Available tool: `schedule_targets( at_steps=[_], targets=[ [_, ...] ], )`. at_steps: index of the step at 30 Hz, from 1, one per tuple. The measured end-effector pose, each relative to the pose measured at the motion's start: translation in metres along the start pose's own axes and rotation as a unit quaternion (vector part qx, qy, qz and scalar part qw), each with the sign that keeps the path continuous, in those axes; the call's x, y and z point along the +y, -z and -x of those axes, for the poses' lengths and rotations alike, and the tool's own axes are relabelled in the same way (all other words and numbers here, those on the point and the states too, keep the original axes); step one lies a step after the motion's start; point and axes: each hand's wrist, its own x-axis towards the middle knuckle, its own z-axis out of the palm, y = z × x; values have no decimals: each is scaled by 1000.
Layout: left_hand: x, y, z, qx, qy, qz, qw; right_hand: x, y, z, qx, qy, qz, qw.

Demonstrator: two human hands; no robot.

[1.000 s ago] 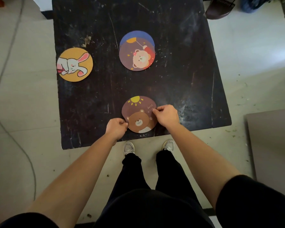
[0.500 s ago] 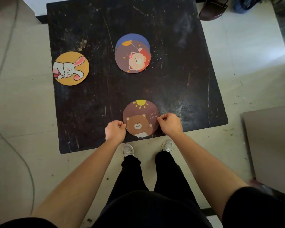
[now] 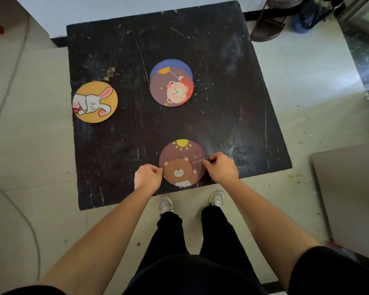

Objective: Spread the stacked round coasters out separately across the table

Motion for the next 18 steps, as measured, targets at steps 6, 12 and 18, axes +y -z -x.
schedule_targets(
  at_steps=[6, 12, 18],
  targets=[
    [37, 69, -11, 143, -195, -262, 934, -30, 62, -1, 177, 123, 120, 969],
    [151, 181, 18, 323, -353, -223, 849, -103, 193, 32, 407, 264, 136, 864],
    [250, 247, 72, 437, -444, -157, 766, -141, 296, 80, 564, 293, 125, 762]
  ],
)
